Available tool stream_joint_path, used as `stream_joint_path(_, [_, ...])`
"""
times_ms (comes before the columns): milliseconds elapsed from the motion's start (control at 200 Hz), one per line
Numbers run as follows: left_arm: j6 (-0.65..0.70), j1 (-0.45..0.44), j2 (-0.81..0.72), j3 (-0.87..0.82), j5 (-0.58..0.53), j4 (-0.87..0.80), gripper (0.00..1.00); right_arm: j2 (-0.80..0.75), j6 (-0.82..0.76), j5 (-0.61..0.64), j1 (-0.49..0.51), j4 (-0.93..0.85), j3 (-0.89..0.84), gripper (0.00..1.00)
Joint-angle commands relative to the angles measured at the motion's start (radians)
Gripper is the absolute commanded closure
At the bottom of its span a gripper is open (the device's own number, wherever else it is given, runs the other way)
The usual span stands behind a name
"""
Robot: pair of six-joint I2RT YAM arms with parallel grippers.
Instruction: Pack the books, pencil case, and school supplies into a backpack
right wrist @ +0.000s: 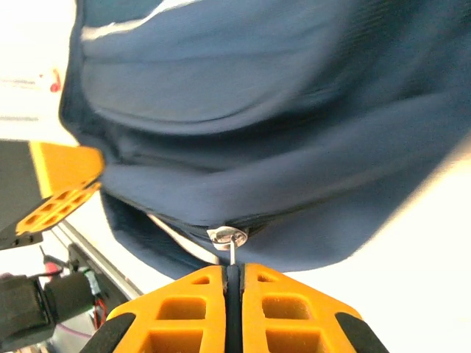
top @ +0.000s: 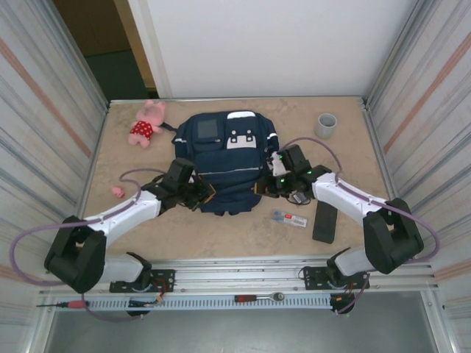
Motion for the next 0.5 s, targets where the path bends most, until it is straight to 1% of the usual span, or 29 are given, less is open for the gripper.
stream_joint_path(0, [0.076,0.06,-0.064,-0.049,-0.102,-0.151,1.0,-0.023,-0.081,0.016,-0.123,-0.076,-0.002,1.0])
stream_joint_path(110, [0.103,0.083,-0.111,-0.067,-0.089,-0.187,1.0,0.027,-0.123,0.005,-0.216,-0.07,0.029,1.0])
stream_joint_path(195, [0.117,0.094,-0.138,-0.069,-0.065,-0.203,1.0,0.081,-0.144,-0.008,-0.265,-0.049,0.06,1.0])
stream_joint_path(361, [0.131,0.096,-0.167,-0.062,0.001,-0.219,1.0,0.186,-0.148,0.009,-0.297,0.021,0.122,1.0])
stream_joint_path(496, [0.15,0.096,-0.188,-0.065,0.021,-0.259,1.0,0.254,-0.117,0.048,-0.314,0.108,0.152,1.0])
